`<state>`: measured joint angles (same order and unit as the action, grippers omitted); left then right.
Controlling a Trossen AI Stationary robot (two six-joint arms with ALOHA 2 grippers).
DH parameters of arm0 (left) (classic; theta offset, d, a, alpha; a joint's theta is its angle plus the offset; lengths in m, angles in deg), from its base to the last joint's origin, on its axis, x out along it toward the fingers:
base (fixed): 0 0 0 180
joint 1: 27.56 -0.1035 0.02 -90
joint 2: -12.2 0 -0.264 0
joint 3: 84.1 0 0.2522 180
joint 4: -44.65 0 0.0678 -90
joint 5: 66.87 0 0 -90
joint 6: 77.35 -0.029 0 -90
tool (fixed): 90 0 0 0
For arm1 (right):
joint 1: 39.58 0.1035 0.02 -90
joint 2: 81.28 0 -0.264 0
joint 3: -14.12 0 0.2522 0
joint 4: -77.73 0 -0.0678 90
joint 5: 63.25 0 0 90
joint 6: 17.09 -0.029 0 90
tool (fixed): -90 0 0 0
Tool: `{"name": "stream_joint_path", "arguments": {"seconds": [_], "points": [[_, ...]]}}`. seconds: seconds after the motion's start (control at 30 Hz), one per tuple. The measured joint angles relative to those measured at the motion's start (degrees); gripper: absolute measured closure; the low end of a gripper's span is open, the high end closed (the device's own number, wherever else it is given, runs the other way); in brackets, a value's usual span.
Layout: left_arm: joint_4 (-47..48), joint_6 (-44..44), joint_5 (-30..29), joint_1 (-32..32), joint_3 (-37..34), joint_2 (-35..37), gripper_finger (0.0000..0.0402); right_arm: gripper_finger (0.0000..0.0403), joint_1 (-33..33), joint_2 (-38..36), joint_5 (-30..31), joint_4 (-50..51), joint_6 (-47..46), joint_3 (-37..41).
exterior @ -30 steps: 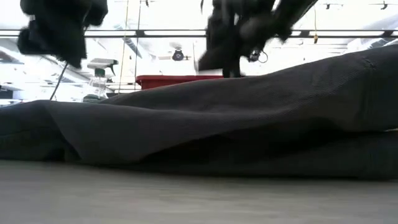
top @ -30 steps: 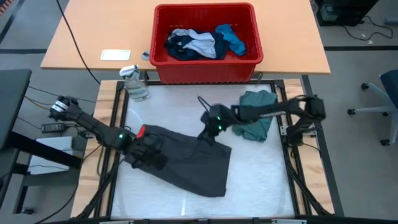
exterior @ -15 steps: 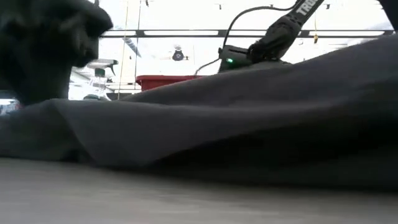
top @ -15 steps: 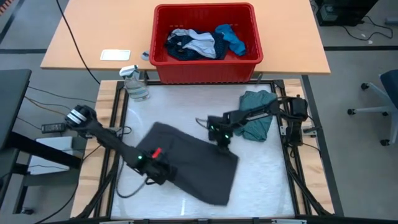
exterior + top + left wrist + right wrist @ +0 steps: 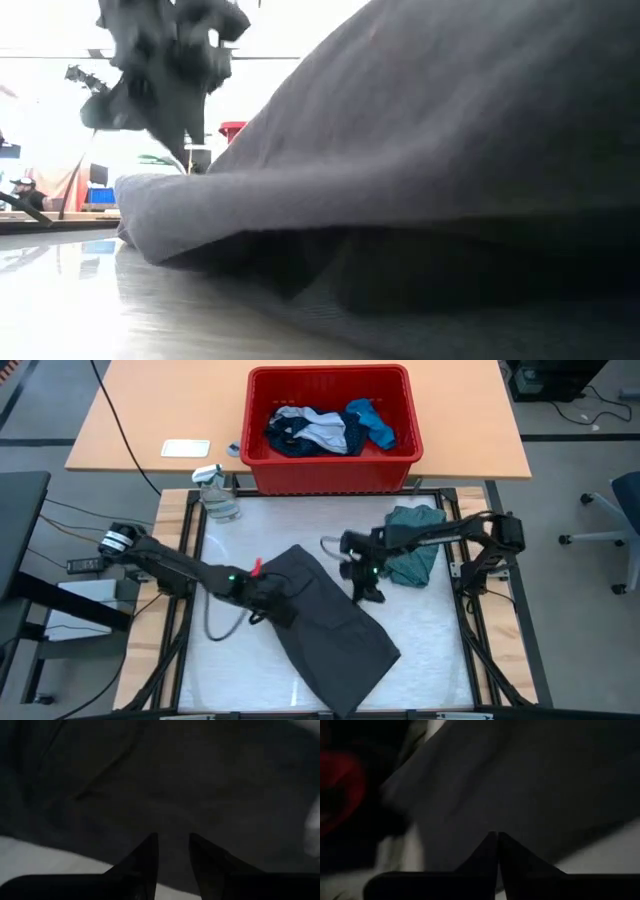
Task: Fold laundry
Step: Fold the gray shorts
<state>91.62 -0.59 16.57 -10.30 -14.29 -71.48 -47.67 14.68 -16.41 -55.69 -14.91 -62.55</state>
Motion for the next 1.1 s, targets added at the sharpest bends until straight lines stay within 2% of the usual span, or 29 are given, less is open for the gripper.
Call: {"name": "stream_joint_path", "arguments": {"seconds": [0.1, 0.2, 0.3, 0.43, 0.57, 0.67, 0.8, 0.87, 1.1], "points": [[-1.5, 2.2, -5.8, 3.0, 0.3, 4.7, 0.0288, 0.0353, -3.6, -2.0, 4.4, -4.9, -0.7, 0.0], [-3.1, 11.9, -15.4, 9.6, -0.3, 6.8, 0.0286, 0.0308, -7.3, -1.8, 4.1, -8.1, -3.8, 0.0], [-2.6, 24.2, -23.4, 16.9, -2.1, 5.3, 0.0271, 0.0248, -10.4, 0.6, 0.9, -11.0, -6.0, 0.0], [-2.2, 39.8, -27.6, 22.6, -4.9, 0.6, 0.0224, 0.0160, -12.6, 5.3, -1.4, -15.3, -9.0, 0.1], [-3.1, 40.6, -25.8, 20.8, -6.6, -1.4, 0.0166, 0.0085, -12.7, 10.0, 2.5, -19.2, -15.3, 0.1], [-0.9, 39.8, -21.9, 16.5, -8.0, -1.5, 0.0135, 0.0057, -12.7, 12.1, 6.4, -21.8, -19.8, 0.1], [3.8, 40.6, -14.7, 11.3, -10.6, -1.5, 0.0111, 0.0054, -12.7, 12.8, 11.5, -25.1, -22.7, 0.1], [3.2, 41.5, -11.9, 9.3, -12.9, -1.4, 0.0103, 0.0057, -12.7, 12.7, 13.3, -26.5, -23.3, 0.0], [-13.7, 41.6, -12.0, 4.4, -21.7, -0.6, 0.0095, 0.0058, -12.5, 13.8, 12.5, -28.3, -25.4, 0.0]]}}
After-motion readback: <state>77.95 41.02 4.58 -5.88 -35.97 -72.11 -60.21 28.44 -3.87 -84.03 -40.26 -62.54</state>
